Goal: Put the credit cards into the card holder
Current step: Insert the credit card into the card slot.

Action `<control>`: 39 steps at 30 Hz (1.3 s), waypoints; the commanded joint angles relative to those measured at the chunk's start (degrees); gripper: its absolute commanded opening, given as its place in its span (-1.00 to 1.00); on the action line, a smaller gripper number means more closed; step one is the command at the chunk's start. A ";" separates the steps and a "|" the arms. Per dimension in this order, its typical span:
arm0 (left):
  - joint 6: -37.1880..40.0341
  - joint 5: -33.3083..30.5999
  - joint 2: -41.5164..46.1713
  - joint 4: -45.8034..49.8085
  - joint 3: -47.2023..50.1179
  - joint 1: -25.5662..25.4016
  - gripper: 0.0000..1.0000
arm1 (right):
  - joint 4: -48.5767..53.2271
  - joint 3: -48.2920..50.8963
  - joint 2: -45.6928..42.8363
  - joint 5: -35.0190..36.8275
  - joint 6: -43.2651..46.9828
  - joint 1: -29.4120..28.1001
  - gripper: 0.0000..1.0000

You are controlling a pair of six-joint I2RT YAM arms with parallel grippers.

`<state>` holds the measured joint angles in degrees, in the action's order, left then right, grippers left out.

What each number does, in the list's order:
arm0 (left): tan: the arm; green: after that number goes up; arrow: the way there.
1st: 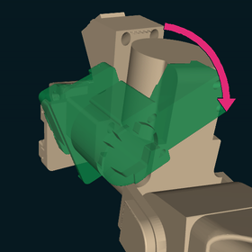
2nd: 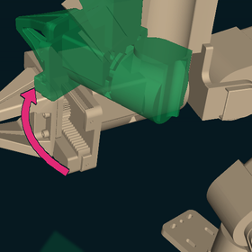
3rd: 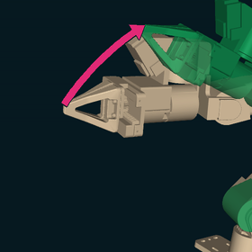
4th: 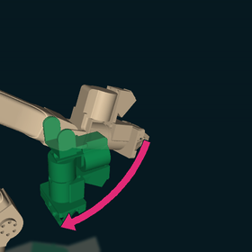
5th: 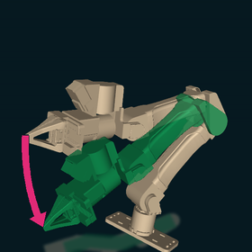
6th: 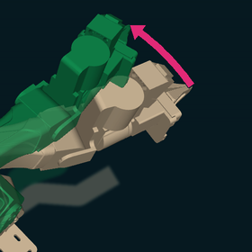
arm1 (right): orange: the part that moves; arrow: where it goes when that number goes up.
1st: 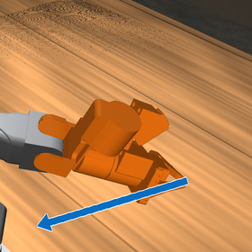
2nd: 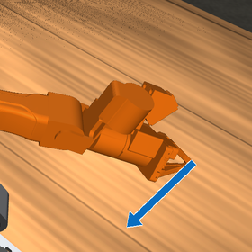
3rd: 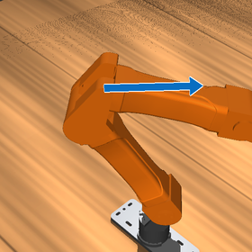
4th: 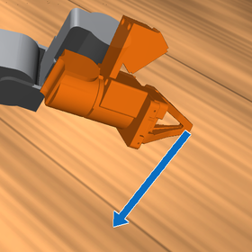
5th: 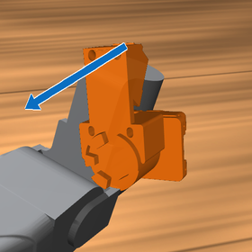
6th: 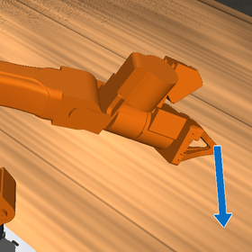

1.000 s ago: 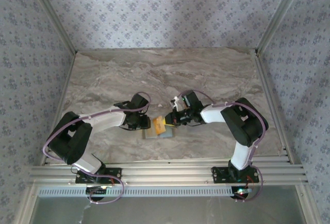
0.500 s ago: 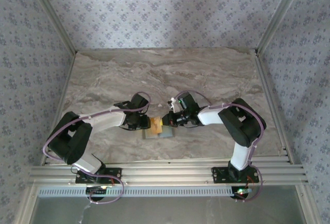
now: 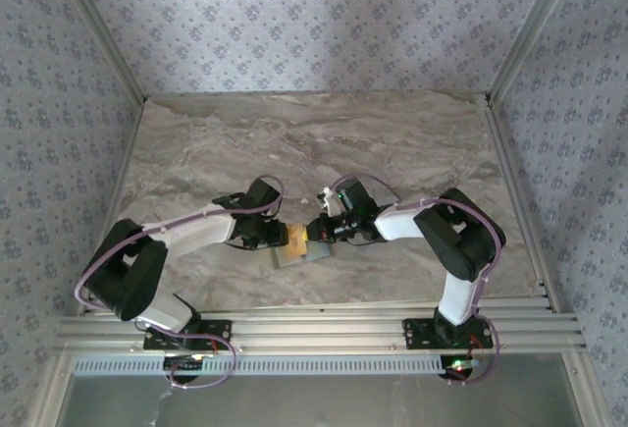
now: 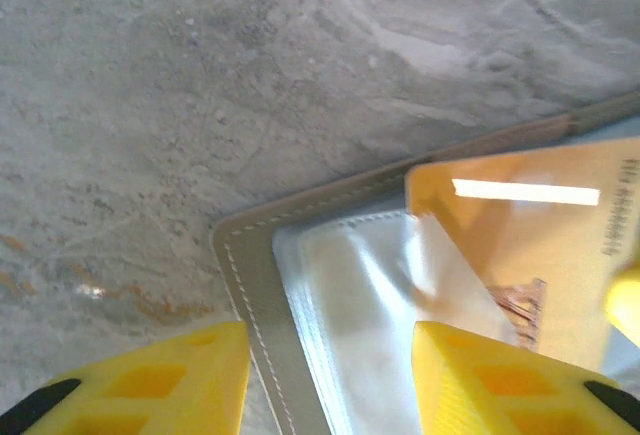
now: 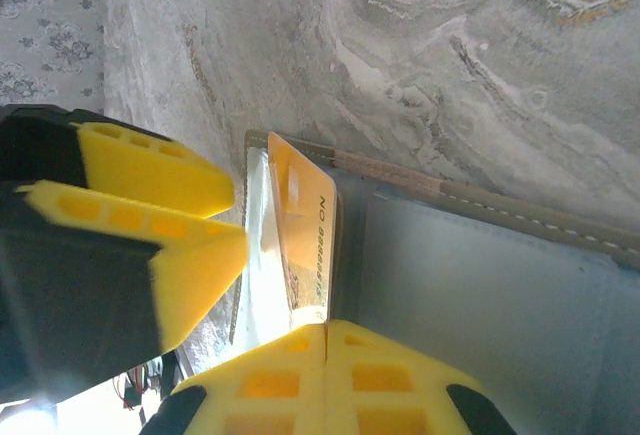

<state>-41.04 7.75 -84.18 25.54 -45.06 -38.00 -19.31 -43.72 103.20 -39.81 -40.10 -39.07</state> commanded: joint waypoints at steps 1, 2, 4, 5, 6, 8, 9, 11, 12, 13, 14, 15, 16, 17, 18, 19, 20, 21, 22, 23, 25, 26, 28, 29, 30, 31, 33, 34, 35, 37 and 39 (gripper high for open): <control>-0.65 2.49 4.15 1.60 0.30 0.50 0.00 | 0.85 0.47 1.00 0.09 0.28 0.27 -1.00; -0.68 2.66 4.95 1.66 0.47 0.69 0.01 | 1.07 0.34 0.95 0.13 0.42 0.30 -1.00; -0.95 2.95 5.85 1.41 1.08 1.19 0.00 | 1.74 0.02 0.95 -0.15 0.84 0.26 -1.00; -1.10 3.31 6.12 0.95 1.56 1.44 -0.06 | 2.07 -0.08 0.89 -0.17 1.03 0.25 -1.00; -1.19 3.77 6.18 0.38 2.01 1.59 -0.13 | 2.24 -0.11 0.95 -0.18 1.22 0.30 -1.00; -1.58 4.58 5.67 -0.81 2.81 1.99 -0.32 | 2.87 -0.56 1.13 -0.68 1.66 0.30 -1.00; -1.66 4.68 5.25 -1.07 2.95 2.12 -0.43 | 3.28 -0.74 1.23 -0.87 1.92 0.36 -1.00; -1.78 4.81 4.59 -1.75 3.30 2.15 -0.62 | 3.90 -1.11 1.30 -1.12 2.37 0.32 -1.00; -1.85 4.80 4.32 -2.04 3.47 2.15 -0.67 | 4.05 -1.18 1.39 -1.25 2.60 0.36 -1.00; -1.82 4.71 3.86 -2.38 3.57 2.22 -0.70 | 4.32 -1.29 1.38 -1.53 2.74 0.44 -1.00; -1.84 4.73 3.40 -2.64 3.66 2.31 -0.73 | 4.66 -1.49 1.43 -1.81 2.97 0.48 -1.00; -1.82 4.69 2.98 -2.86 3.66 2.31 -0.74 | 5.01 -1.71 1.50 -2.05 3.28 0.47 -1.00; -1.74 4.60 2.49 -3.04 3.71 2.27 -0.76 | 5.51 -1.88 1.48 -2.20 3.57 0.45 -1.00; -1.68 4.35 1.96 -3.07 3.66 2.25 -0.77 | 6.08 -2.18 1.48 -2.28 3.55 0.53 -1.00; -1.72 3.98 1.49 -2.97 3.66 2.26 -0.78 | 6.50 -2.30 1.48 -2.39 3.60 0.57 -1.00; -1.70 3.57 1.00 -2.78 3.67 2.31 -0.78 | 6.82 -2.43 1.57 -2.70 3.53 0.55 -1.00; -1.68 3.27 0.67 -2.73 3.74 2.26 -0.78 | 6.99 -2.62 1.73 -3.02 3.53 0.57 -1.00; -1.57 2.95 0.40 -2.70 3.88 2.31 -0.78 | 7.13 -2.80 1.76 -3.31 3.59 0.55 -1.00; -1.59 2.58 0.18 -2.74 4.05 2.26 -0.79 | 7.55 -3.05 2.00 -3.43 5.59 0.57 -1.00; -1.54 2.35 -0.01 -2.69 4.23 2.30 -0.79 | 7.89 -3.28 2.17 -3.58 5.94 0.57 -1.00; -1.55 2.01 -0.25 -2.66 4.50 2.29 -0.79 | 8.59 -3.73 2.64 -3.95 6.34 0.66 -1.00; -1.63 2.01 -0.28 -2.69 4.69 2.31 -0.79 | 8.83 -3.98 2.71 -4.04 6.43 0.61 -1.00; -1.69 1.92 -0.11 -3.03 5.02 2.30 -0.80 | 8.94 -4.17 2.82 -4.21 6.55 0.65 -1.00; -1.60 1.83 -0.23 -3.15 5.13 2.24 -0.79 | 8.94 -4.26 2.90 -4.24 6.56 0.50 -1.00; -1.65 1.76 -0.40 -3.26 5.17 2.26 -0.79 | 8.98 -4.35 2.91 -4.39 6.58 0.55 -1.00; -1.61 1.66 -0.58 -3.26 5.18 2.31 -0.79 | 9.03 -4.40 2.96 -4.48 6.53 0.50 -1.00; -1.65 1.83 -1.22 -3.64 5.31 2.30 -0.79 | 9.19 -4.72 3.06 -4.74 6.70 0.48 -1.00; -1.68 1.92 -1.49 -3.82 5.34 2.23 -0.79 | 9.35 -4.81 3.06 -4.75 6.83 0.38 -1.00; -1.73 2.08 -1.69 -4.09 5.33 2.26 -0.79 | 9.47 -4.96 3.06 -4.83 6.93 0.36 -1.00; -1.83 2.27 -1.83 -4.48 5.42 2.26 -0.79 | 9.55 -5.10 3.15 -5.08 7.03 0.26 -1.00; -1.84 2.36 -1.80 -4.58 5.51 2.30 -0.79 | 9.90 -5.40 3.30 -5.25 7.15 0.09 -1.00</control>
<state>-42.74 10.96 -84.55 20.51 -40.91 -35.99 -11.38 -47.72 105.49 -43.72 -34.48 -38.72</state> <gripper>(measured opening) 0.103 0.066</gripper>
